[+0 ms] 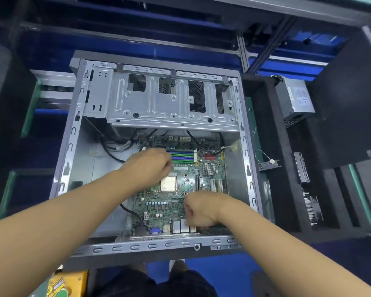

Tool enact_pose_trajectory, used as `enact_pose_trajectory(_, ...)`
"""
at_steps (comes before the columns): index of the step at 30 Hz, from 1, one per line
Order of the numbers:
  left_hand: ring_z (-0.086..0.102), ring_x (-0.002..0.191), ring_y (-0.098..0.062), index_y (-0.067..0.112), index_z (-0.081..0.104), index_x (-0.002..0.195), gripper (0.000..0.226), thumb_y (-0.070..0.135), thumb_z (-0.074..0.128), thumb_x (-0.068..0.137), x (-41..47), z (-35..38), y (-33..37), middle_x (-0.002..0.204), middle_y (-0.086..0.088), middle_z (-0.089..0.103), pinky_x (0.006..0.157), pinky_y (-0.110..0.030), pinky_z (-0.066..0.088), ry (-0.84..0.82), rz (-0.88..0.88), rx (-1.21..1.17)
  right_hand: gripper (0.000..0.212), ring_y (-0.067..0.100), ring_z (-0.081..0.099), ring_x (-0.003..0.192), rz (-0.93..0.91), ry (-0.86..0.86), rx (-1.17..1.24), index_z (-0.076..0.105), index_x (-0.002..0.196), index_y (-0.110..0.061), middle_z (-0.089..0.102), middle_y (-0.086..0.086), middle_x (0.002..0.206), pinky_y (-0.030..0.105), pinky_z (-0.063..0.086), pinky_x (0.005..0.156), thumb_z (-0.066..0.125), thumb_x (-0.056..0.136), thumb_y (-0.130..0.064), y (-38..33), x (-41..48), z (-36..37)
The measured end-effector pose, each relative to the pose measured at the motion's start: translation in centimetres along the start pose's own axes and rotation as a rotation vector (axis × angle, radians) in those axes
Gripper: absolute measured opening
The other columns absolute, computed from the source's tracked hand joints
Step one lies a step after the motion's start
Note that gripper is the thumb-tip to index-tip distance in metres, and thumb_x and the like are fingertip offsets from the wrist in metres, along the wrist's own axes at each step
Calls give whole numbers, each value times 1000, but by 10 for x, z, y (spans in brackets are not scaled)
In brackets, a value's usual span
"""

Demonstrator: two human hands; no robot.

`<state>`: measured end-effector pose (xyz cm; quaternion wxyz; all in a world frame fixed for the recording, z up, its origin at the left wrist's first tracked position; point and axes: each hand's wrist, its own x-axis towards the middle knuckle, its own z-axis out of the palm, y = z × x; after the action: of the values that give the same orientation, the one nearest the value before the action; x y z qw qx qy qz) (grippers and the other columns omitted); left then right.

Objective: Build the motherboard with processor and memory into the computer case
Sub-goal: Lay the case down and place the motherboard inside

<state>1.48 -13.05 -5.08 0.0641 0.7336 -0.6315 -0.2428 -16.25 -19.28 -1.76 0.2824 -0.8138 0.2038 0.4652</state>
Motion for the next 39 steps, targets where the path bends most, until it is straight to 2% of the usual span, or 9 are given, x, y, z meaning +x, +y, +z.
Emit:
enact_pose_trajectory(4, 47, 110, -20, 16, 52, 122, 29, 25, 48, 95, 1, 16, 8, 117, -1, 52, 95, -33, 41, 122, -101, 38, 23, 23, 54, 93, -44, 26, -5, 61, 116, -13, 66, 8, 115, 31, 43, 77, 61, 96, -24, 1, -3, 1)
enact_pose_trajectory(8, 50, 101, -25, 13, 55, 117, 31, 24, 51, 89, 4, 10, 11, 109, -6, 56, 85, -34, 41, 223, -168, 157, 29, 26, 54, 92, -30, 21, -11, 61, 115, -12, 65, 11, 114, 31, 42, 75, 58, 98, -36, -1, -3, 2)
enact_pose_trajectory(12, 43, 117, -34, 9, 42, 132, 49, 30, 51, 89, 14, 2, 4, 129, -14, 47, 99, -42, 37, 114, -267, 235, 42, 25, 54, 92, -32, 27, -37, 60, 115, -13, 65, 8, 114, 33, 42, 75, 61, 95, -51, -3, -5, 1)
enact_pose_trajectory(16, 24, 140, -35, 17, 23, 149, 63, 45, 43, 96, 26, -8, -12, 151, -11, 31, 112, -49, 23, -73, -378, 122, 34, 26, 54, 92, -84, 53, -65, 58, 110, -13, 65, 9, 113, 37, 47, 80, 69, 92, -40, -3, -5, 5)
enact_pose_trajectory(21, 57, 102, -26, 19, 45, 134, 62, 64, 46, 91, 35, -32, -32, 110, -4, 58, 83, -34, 49, -236, -325, 190, 29, 24, 53, 87, -138, 65, -82, 57, 104, -15, 61, 3, 98, 33, 42, 70, 71, 92, -37, -1, -2, 4)
enact_pose_trajectory(24, 56, 81, -19, 12, 49, 132, 63, 62, 47, 92, 36, -36, -36, 98, -1, 60, 65, -30, 44, -327, -341, 230, 28, 23, 53, 86, -157, 51, -53, 59, 106, -13, 63, 5, 100, 30, 37, 63, 72, 92, -34, 3, -1, 2)
enact_pose_trajectory(29, 53, 78, -18, 10, 51, 126, 53, 52, 50, 95, 34, -37, -42, 80, 5, 51, 69, -31, 42, -355, -297, 175, 24, 16, 53, 76, -150, 38, -10, 62, 102, -15, 60, -3, 88, 26, 33, 56, 73, 91, -32, 4, 2, 0)
enact_pose_trajectory(33, 53, 94, -24, 7, 49, 131, 48, 42, 52, 97, 35, -32, -43, 104, -4, 56, 80, -31, 44, -342, -281, 131, 17, 2, 57, 46, -88, -24, 77, 61, 96, -17, 62, -9, 59, 23, 42, 56, 74, 91, -27, 6, 3, -2)
enact_pose_trajectory(39, 53, 80, -18, 9, 55, 125, 54, 54, 49, 95, 40, -31, -47, 93, -1, 58, 69, -29, 40, -350, -305, 101, 8, 13, 60, 50, -60, -84, 207, 65, 99, -6, 67, 3, 68, 30, 54, 61, 64, 98, -15, 8, 5, -7)
